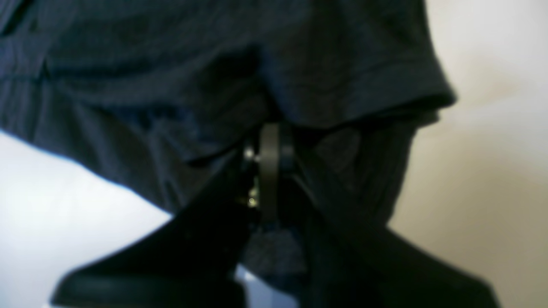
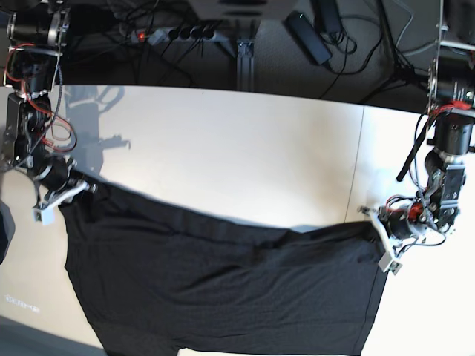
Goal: Fold the T-shirt properly
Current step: 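Pull the folded edge back with both grippers to flatten the shirt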
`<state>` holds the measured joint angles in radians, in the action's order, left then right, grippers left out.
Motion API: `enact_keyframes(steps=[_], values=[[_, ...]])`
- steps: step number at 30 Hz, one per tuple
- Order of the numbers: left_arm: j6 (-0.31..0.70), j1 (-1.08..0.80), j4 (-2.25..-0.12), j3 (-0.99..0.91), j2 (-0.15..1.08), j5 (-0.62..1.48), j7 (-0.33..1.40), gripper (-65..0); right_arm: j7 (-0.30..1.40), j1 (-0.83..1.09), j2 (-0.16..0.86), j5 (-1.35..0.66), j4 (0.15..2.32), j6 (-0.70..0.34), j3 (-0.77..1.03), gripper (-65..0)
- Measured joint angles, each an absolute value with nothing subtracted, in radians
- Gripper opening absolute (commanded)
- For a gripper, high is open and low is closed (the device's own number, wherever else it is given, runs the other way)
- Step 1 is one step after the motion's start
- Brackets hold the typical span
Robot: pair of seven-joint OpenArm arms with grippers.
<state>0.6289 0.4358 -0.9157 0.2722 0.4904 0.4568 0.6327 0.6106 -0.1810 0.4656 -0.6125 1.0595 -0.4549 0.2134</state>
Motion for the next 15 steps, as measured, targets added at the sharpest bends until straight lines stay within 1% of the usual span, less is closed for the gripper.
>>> enact_keyframes(steps=[10,15], values=[[0.629,0.204,-1.174,0.27,0.607,0.532,0.618,-65.0,0.623,0.077,0.508,-0.648,1.314,-0.459,0.216,-65.0],[0.63,0.088,-1.266,0.187,0.614,0.542,0.625,-65.0,0.672,0.192,0.535,-0.686,1.42,-0.46,0.244,-65.0]])
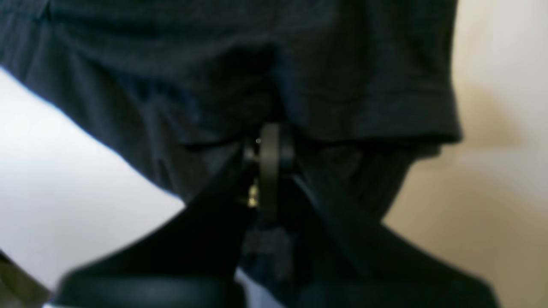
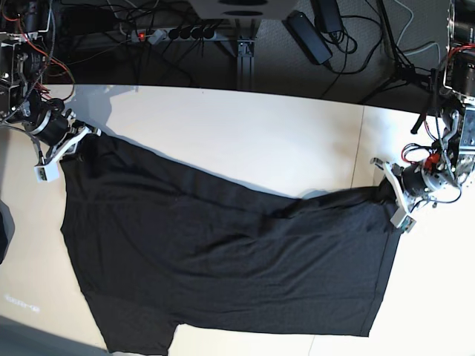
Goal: Fold the T-shirt properly
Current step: 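Pull the folded edge back with both grippers to flatten the shirt, then open the right gripper and raise it off the shirt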
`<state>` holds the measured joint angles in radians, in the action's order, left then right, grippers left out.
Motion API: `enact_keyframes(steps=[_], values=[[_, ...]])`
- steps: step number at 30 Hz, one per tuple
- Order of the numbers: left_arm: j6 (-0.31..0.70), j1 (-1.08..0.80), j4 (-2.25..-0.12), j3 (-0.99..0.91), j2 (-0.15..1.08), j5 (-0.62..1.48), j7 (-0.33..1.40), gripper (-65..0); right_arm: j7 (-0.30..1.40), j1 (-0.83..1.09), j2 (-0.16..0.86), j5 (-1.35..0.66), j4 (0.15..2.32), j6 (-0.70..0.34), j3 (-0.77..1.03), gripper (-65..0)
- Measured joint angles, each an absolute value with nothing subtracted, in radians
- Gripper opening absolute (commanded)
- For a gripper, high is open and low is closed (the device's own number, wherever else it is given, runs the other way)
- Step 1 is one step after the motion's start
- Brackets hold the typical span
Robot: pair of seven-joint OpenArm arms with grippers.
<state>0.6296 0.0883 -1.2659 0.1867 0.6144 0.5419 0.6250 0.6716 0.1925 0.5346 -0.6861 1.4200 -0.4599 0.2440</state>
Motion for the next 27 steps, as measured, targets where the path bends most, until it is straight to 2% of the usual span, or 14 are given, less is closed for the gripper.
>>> enact_keyframes(steps=[5,14,27], values=[[0.63,-0.035,-1.349,0.073,0.614,0.555,0.64,-65.0,0.689,0.307,0.548,-0.698,1.501,-0.46,0.303,-65.0],[0.63,-0.21,-1.504,-0.002,0.615,0.547,0.659,-65.0,0.717,0.447,0.551,-0.728,1.581,-0.46,0.38,-65.0],[0.633,-0.414,-1.655,-0.113,0.593,0.567,0.681,-65.0,0.727,0.482,0.649,-0.725,1.587,-0.46,0.406,-65.0]])
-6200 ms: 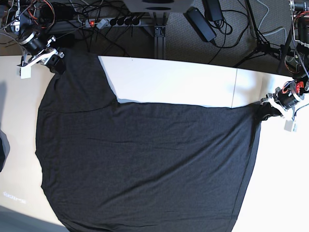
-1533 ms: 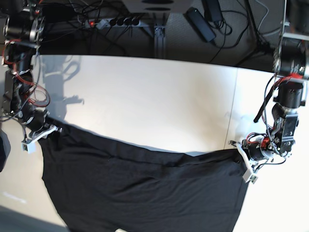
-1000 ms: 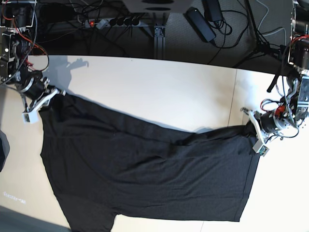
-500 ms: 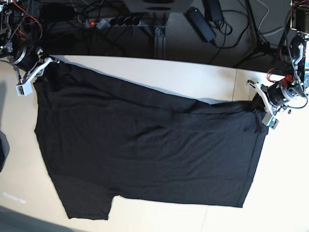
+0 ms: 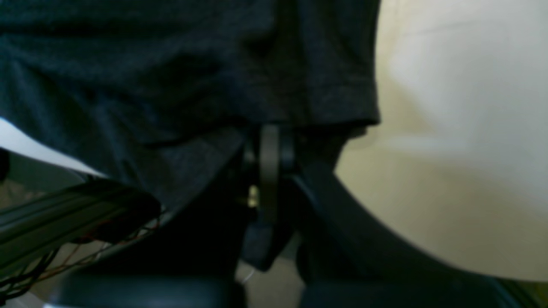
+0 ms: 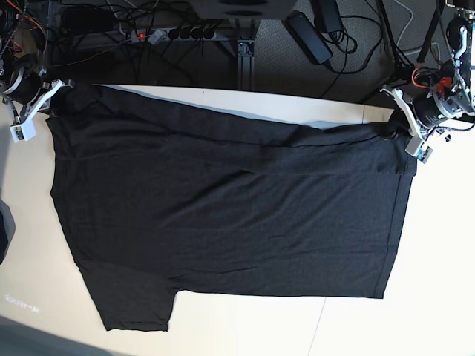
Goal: Fold the T-shirt properly
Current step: 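Open the right gripper and raise it off the shirt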
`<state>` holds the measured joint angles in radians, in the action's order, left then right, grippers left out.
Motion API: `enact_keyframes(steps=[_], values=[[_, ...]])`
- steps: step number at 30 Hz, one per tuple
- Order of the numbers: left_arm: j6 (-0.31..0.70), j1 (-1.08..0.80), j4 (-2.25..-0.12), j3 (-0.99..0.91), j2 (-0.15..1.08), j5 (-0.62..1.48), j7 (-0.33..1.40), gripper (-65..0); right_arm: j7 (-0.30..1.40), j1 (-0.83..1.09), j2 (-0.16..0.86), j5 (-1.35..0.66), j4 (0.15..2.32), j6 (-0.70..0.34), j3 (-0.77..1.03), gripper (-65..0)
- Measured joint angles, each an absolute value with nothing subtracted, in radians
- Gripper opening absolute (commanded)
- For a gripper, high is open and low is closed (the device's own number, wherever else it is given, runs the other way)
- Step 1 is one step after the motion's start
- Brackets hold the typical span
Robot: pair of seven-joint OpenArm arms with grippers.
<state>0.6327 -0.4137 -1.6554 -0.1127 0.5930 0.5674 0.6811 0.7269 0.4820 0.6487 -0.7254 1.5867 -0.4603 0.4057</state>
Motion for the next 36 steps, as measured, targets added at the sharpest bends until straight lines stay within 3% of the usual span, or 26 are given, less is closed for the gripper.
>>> enact_keyframes(steps=[12,18,25,29,36], values=[[0.633,-0.42,-1.674,-0.132,0.593,0.574,0.681,-65.0,0.726,0.482,0.651,-0.789,1.588,-0.46,0.418,-65.0],[0.633,-0.418,-1.774,-0.244,0.593,0.653,0.702,-65.0,0.733,0.479,0.651,-0.859,1.616,-0.46,0.541,-65.0],[0.633,-0.397,-1.795,-0.287,0.593,0.701,0.677,-65.0,0.739,0.339,0.651,-0.88,1.621,-0.46,0.592,-65.0],[0.633,-0.37,-1.795,-0.287,0.593,0.701,0.669,-52.0,0.707,0.234,0.651,-0.837,1.595,-0.46,0.59,-65.0],[0.633,-0.366,-1.795,-0.287,0.593,0.7,0.71,-50.5,0.646,-0.03,0.648,-0.688,1.333,-0.463,0.591,-65.0]])
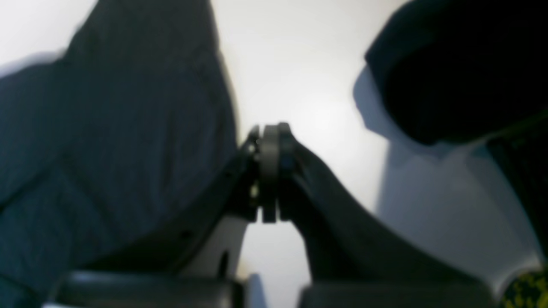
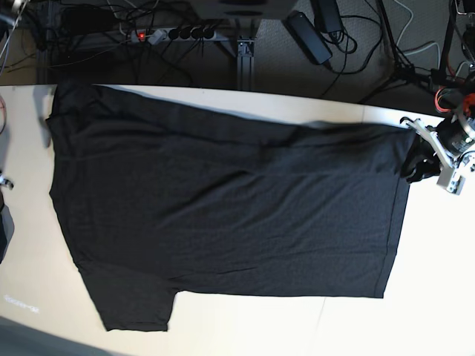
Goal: Fold the T-shirt properly
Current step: 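Open the right gripper and raise it off the shirt, then move both grippers to the shirt's opposite long edge and grasp it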
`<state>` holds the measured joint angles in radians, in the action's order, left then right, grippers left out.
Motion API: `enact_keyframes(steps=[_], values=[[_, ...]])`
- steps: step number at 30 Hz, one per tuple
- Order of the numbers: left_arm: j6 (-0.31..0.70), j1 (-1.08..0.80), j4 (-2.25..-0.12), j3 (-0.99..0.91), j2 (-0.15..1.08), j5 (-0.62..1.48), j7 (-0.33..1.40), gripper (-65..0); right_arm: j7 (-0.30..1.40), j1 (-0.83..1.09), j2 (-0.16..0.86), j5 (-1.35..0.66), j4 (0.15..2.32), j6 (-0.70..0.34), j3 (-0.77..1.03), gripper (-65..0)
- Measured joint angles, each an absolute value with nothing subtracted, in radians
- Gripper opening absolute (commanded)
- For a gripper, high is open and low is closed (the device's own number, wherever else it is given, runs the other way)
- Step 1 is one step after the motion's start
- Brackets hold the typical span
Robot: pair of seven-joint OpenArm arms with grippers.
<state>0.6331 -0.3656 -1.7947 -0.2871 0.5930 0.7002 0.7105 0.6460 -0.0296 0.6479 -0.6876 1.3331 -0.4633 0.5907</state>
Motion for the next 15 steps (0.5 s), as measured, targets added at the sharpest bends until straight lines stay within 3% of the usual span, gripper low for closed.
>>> enact_keyframes(steps=[1,4,6,11,15], values=[[0.633,-0.365,-1.795,-0.287,0.593,0.701,0.711,-50.5,0.64,-0.075,0.648,-0.689,1.269,-0.464,0.591,-65.0],[0.633,-0.365,-1.795,-0.287,0.593,0.701,0.727,-50.5,0.601,-0.203,0.646,-0.691,1.06,-0.465,0.592,-45.9],[0.633,-0.365,-1.795,-0.287,0.593,0.702,0.734,-49.8,0.598,-0.282,0.646,-0.688,0.923,-0.465,0.595,-38.9],[0.633,-0.365,-1.795,-0.287,0.593,0.73,0.734,-35.3,0.591,-0.449,0.628,-0.709,0.649,-0.465,0.576,-37.3],[0.633,-0.365,-1.795,-0.287,0.593,0.731,0.734,-34.3,0.573,-0.522,0.591,-0.69,0.533,-0.464,0.515,-34.7]])
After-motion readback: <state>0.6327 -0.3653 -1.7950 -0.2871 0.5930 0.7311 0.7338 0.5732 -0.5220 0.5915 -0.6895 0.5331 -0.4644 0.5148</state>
